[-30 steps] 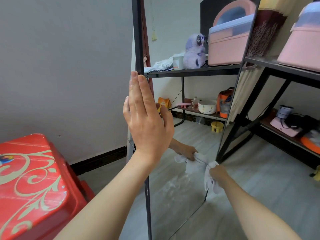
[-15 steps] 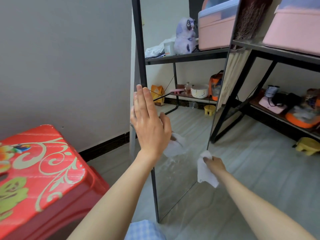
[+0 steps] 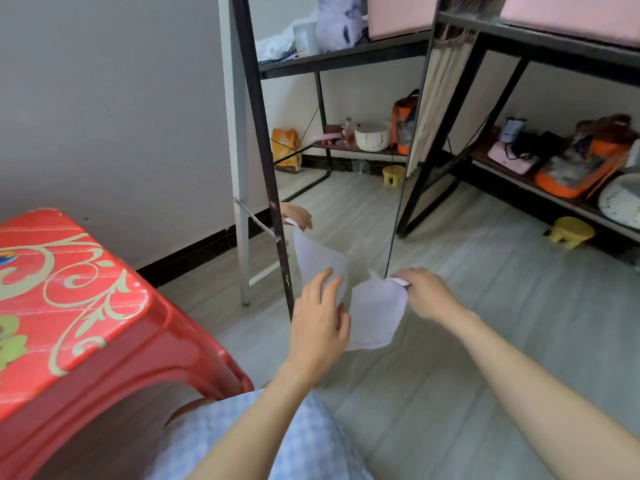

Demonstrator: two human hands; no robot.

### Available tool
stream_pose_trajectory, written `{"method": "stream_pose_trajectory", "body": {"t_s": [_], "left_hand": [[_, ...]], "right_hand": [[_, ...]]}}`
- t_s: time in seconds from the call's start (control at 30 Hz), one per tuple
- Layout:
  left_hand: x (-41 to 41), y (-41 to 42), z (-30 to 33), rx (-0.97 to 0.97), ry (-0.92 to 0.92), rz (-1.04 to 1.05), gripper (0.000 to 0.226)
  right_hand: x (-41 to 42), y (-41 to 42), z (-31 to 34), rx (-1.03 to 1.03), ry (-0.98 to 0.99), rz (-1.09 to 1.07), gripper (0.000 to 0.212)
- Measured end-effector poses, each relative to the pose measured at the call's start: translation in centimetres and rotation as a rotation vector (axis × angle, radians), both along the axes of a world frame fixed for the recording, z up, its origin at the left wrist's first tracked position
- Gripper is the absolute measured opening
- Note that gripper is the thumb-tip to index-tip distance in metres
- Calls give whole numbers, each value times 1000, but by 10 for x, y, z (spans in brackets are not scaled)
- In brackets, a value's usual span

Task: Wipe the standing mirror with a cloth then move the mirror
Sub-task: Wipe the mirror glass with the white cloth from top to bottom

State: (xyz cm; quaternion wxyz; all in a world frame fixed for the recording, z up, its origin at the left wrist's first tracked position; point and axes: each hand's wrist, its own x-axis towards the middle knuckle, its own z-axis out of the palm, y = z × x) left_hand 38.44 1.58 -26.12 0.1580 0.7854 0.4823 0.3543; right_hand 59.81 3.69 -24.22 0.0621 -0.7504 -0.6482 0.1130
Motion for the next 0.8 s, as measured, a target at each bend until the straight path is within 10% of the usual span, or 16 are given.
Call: {"method": "stream_pose_trajectory", "body": {"t_s": [0.23,0.47,0.63,0.8], "left_hand": [[21,14,7,-645,-42,-227,55],[34,28,13,-667,-163,-263,84],[34,32,18,-695,-292,-282,14],[32,30,28,-878,-443,-178,24]], "right_hand": [[1,-9,13,551,1,149,28],[-7,-10,27,881,-40,263,34],[-17,-15,34,747,220,123,31],[-18,-5,27,402,779,-418,34]]}}
